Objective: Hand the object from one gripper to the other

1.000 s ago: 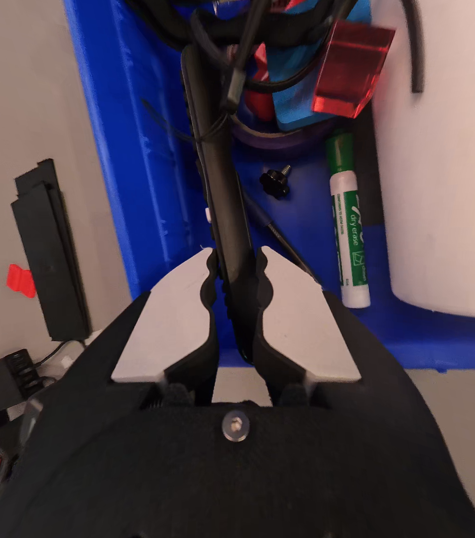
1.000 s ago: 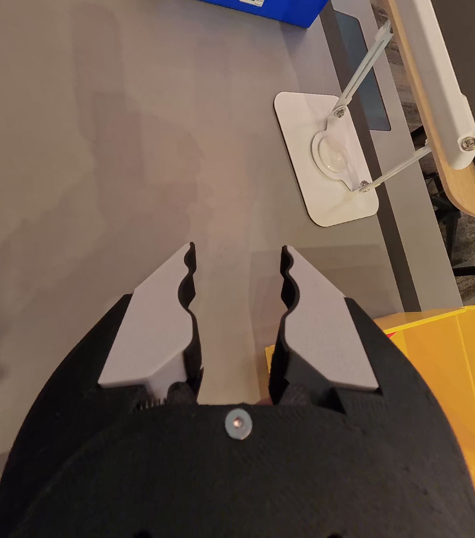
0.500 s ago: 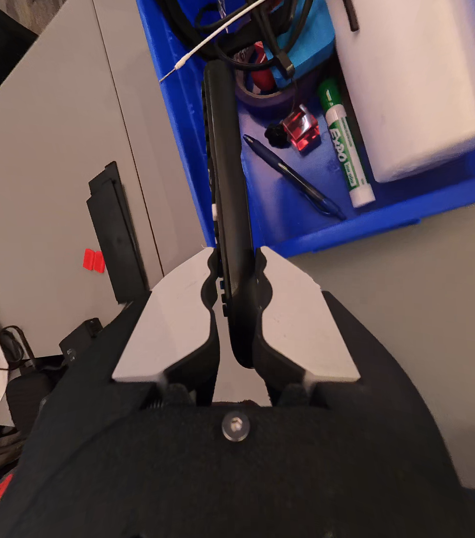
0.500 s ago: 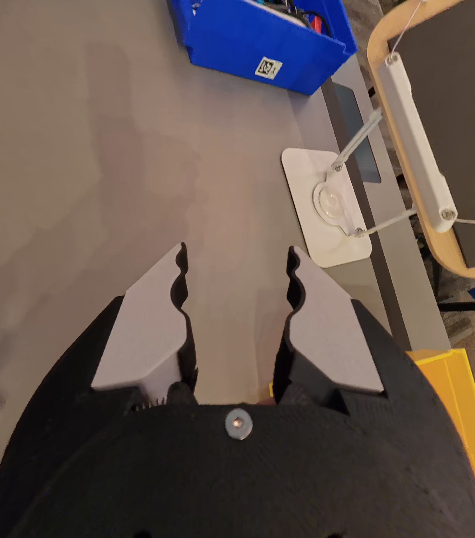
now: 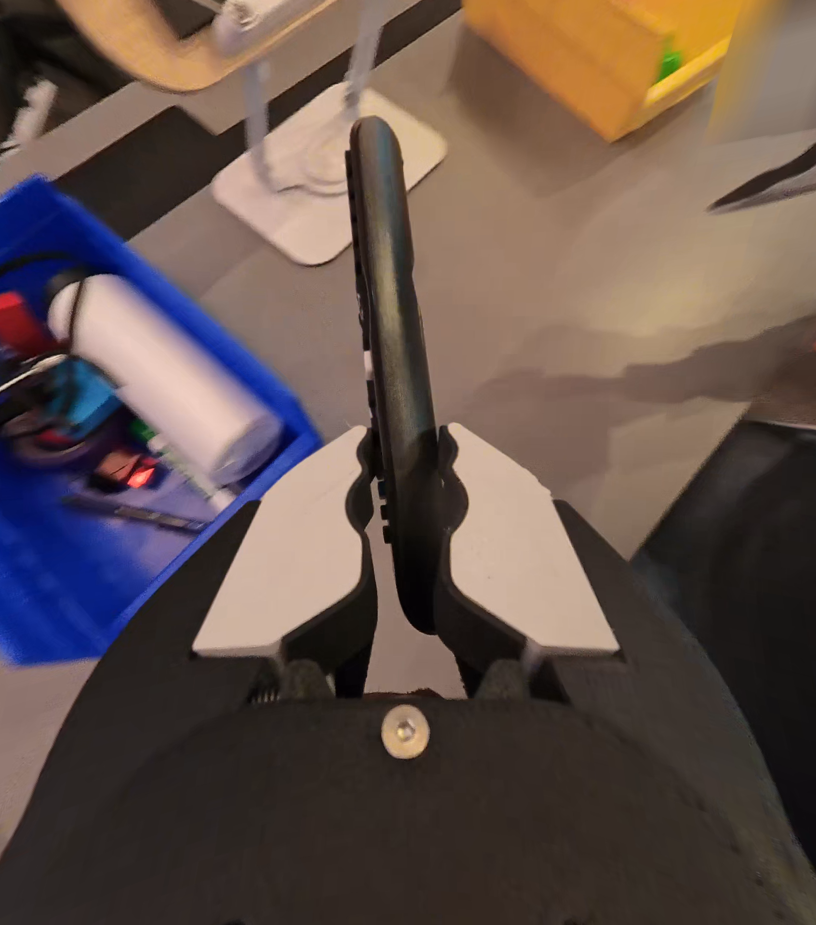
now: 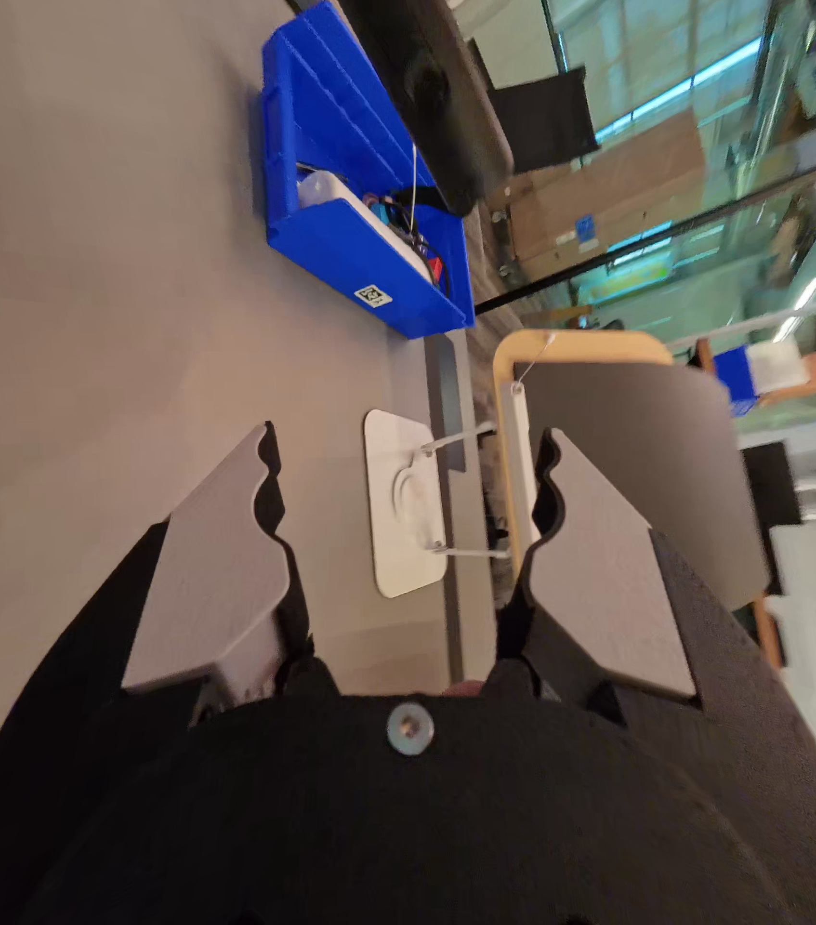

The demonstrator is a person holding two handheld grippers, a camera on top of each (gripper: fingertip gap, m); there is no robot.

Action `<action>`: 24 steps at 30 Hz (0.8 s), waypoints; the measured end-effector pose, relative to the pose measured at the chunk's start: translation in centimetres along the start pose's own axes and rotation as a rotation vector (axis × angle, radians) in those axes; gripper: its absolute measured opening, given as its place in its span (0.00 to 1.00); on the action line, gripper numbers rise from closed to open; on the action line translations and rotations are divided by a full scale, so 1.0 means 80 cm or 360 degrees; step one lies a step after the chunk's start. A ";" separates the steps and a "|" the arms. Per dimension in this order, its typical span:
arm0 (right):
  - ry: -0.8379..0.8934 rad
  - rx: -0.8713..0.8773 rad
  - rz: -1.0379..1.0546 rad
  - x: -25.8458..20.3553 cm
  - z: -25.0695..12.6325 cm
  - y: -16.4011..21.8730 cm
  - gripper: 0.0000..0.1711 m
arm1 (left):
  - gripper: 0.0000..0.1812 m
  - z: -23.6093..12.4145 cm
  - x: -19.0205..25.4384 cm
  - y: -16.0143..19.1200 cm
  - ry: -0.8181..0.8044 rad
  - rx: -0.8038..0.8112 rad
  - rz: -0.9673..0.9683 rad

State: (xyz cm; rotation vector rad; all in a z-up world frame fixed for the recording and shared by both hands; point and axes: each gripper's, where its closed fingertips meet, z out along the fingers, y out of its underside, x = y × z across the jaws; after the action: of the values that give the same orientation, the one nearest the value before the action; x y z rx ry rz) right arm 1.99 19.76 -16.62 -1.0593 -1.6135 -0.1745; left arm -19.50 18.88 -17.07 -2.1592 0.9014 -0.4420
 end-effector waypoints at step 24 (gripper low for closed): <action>0.0271 -0.0163 -0.0748 -0.005 0.048 0.015 0.31 | 0.13 0.095 0.186 -0.055 0.1160 -0.0057 -0.0082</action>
State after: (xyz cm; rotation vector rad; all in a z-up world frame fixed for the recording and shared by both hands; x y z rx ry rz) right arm 0.10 22.58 -18.76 -0.7027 -1.6867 -0.6492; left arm -2.92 14.08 -18.41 -2.0664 1.2351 -1.2959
